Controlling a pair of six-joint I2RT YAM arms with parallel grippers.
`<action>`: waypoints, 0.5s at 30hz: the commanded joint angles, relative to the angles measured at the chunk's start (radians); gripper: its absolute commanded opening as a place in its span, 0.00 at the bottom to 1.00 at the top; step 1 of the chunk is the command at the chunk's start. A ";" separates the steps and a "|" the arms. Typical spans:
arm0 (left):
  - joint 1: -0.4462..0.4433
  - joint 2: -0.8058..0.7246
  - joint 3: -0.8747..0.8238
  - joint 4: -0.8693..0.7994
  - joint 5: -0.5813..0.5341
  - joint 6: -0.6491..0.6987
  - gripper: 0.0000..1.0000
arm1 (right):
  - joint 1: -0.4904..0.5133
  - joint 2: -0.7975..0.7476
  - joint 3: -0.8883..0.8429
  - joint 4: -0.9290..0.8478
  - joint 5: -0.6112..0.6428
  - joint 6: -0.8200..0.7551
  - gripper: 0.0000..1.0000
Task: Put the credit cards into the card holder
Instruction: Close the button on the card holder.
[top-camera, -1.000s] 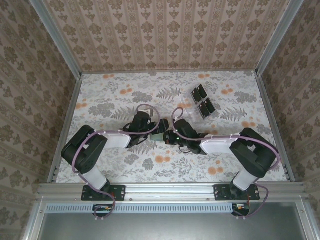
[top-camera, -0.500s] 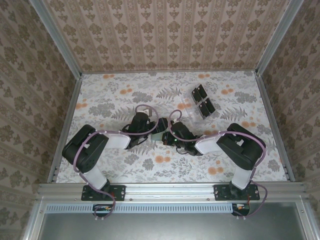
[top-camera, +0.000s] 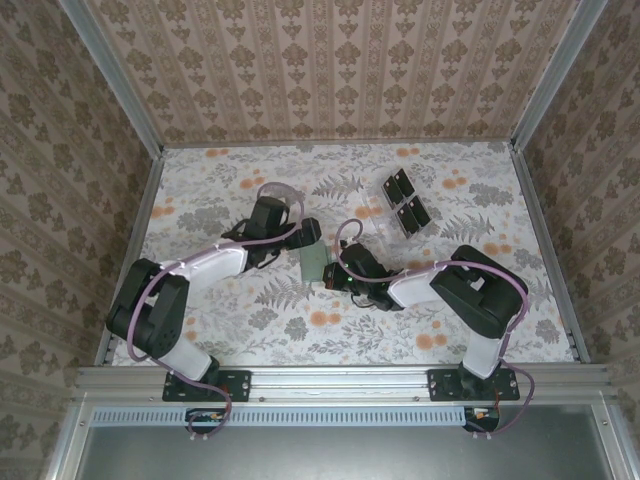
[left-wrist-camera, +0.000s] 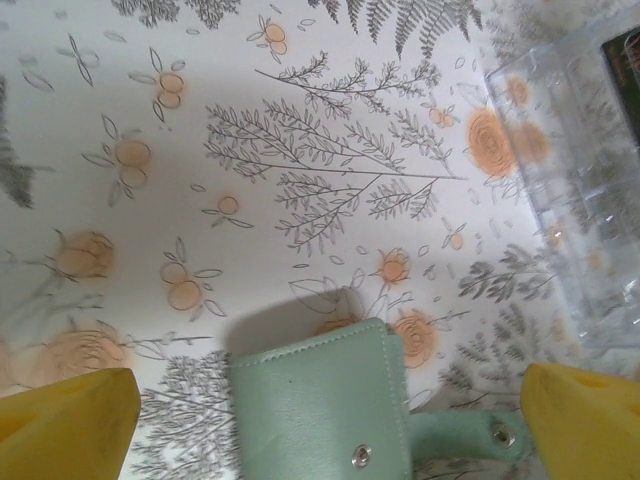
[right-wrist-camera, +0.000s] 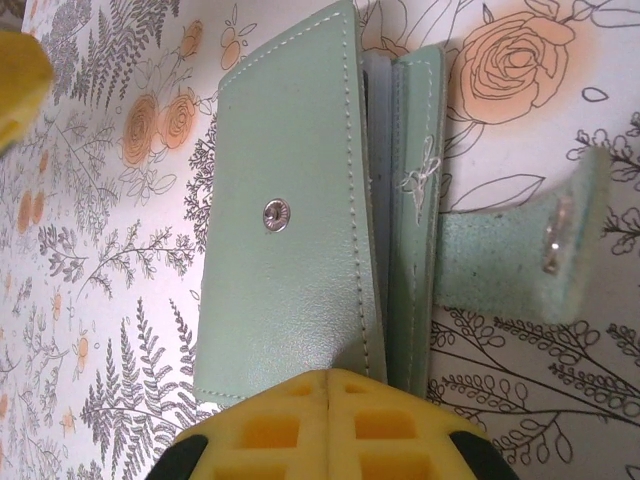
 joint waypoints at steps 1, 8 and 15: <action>0.003 0.022 0.039 -0.216 -0.063 0.187 1.00 | -0.004 0.041 0.018 -0.077 0.000 0.005 0.00; 0.004 0.059 0.019 -0.186 -0.067 0.252 1.00 | -0.005 0.045 0.029 -0.111 -0.009 -0.001 0.00; 0.013 0.098 0.032 -0.155 -0.057 0.253 1.00 | -0.006 0.041 0.017 -0.117 -0.004 0.001 0.00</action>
